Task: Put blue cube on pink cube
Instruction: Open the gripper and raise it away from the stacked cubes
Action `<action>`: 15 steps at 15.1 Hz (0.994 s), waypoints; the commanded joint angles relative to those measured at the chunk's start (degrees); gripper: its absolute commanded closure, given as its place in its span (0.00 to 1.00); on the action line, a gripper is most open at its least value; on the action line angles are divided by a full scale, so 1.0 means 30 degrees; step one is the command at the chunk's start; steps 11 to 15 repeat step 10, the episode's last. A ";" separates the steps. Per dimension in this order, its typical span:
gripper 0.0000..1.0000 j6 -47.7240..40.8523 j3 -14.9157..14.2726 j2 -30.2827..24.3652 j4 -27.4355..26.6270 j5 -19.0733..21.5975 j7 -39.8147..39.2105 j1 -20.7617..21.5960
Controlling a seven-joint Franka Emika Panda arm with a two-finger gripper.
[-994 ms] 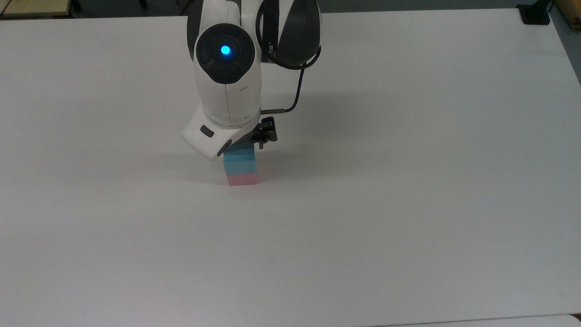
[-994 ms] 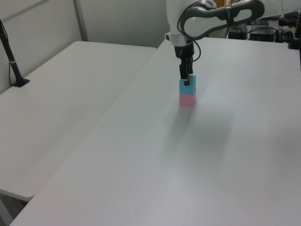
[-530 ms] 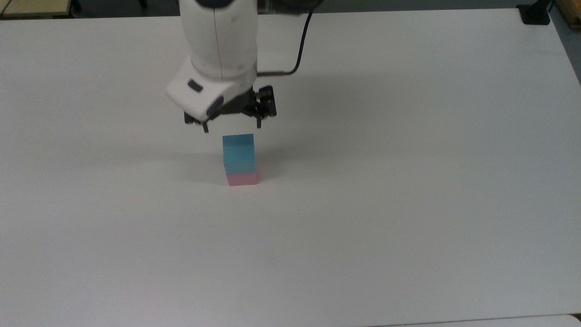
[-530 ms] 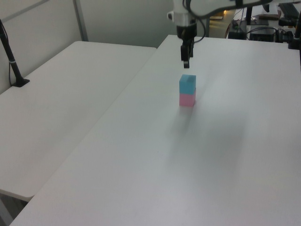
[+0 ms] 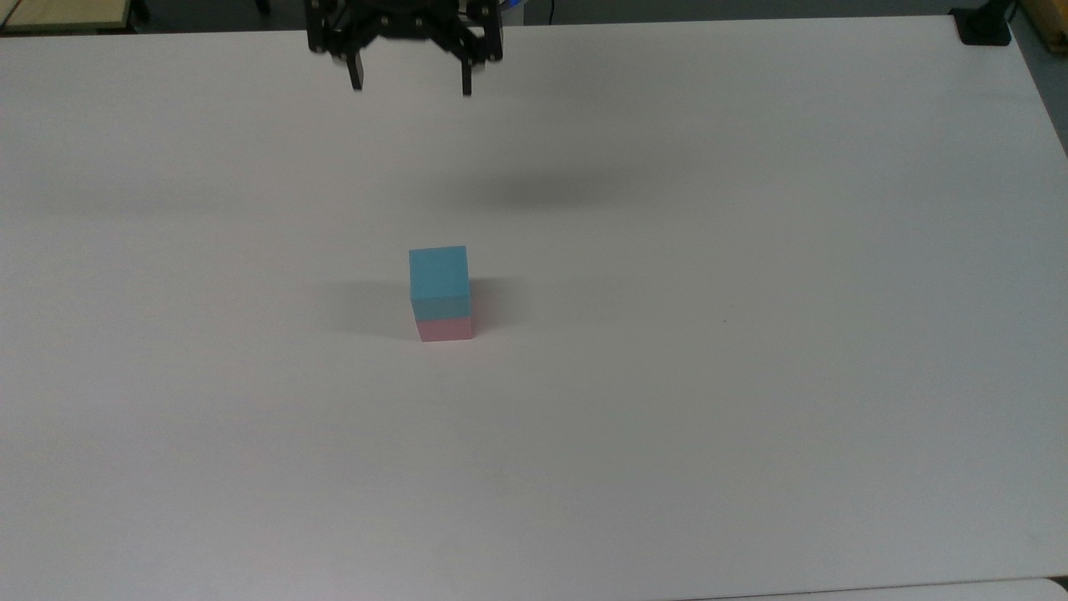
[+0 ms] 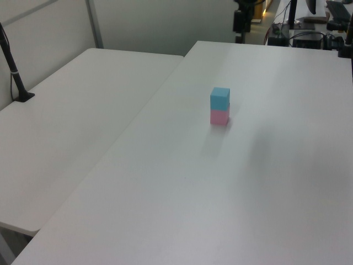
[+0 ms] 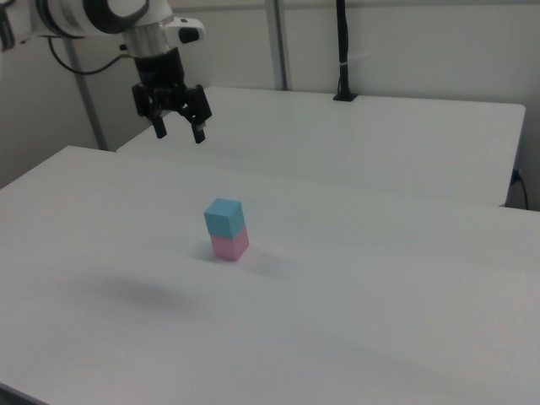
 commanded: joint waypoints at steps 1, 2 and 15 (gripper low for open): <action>0.00 0.0095 -0.0120 -0.3320 -0.3714 -0.0076 0.0208 0.0051; 0.00 0.0065 -0.0120 -0.3672 -0.4007 -0.0105 0.0207 0.0021; 0.00 -0.0198 -0.0120 -0.4789 -0.4948 -0.0076 0.0412 0.0021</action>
